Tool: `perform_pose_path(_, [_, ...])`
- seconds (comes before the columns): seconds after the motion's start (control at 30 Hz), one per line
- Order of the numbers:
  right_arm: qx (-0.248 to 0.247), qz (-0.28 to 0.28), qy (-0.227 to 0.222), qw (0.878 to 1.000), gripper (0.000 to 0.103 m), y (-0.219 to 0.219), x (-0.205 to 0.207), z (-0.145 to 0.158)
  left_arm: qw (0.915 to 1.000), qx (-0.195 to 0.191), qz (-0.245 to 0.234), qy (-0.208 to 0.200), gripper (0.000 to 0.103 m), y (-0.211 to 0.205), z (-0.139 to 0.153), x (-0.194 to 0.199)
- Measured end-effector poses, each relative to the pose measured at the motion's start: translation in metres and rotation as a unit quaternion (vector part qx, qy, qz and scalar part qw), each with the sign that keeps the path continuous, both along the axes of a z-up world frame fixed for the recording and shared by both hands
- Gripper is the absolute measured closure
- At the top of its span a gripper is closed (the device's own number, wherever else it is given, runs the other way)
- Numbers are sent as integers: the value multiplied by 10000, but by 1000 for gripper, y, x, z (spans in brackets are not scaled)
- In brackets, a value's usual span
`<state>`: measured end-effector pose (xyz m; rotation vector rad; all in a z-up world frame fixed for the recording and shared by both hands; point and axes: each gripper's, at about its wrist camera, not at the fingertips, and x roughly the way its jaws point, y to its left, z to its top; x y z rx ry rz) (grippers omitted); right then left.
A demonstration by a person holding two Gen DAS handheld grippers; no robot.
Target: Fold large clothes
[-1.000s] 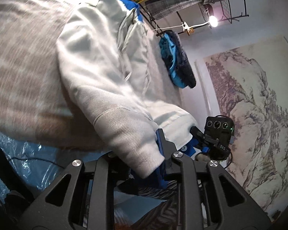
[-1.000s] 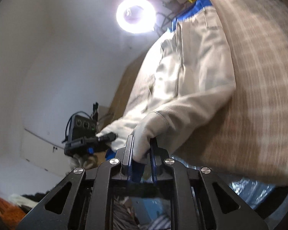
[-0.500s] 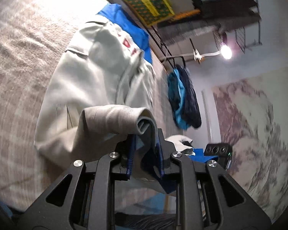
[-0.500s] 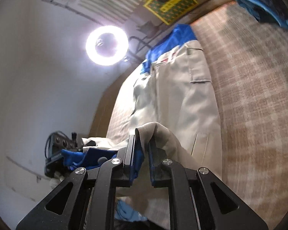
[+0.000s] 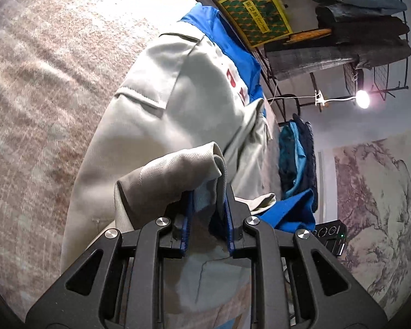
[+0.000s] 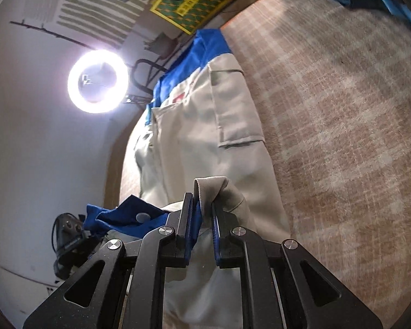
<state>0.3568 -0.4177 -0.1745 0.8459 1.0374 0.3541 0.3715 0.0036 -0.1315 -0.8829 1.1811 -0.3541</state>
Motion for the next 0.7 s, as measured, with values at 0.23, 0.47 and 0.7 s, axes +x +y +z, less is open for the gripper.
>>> perform_pose_path(0.23, [290,-48,-84,9995,52,-14,2,12,9996,188,84,-190,55,4,8,7])
perform_pose_path(0.47, [-23,53,-605,9982,42,-33,-11,42,9973,369,263,-579,48,34,29,3])
perform_pose_path(0.7, [-1077,973,-574,9877,44,-11,-24,24,9968,698,-285,-274,48,37,-3,-14])
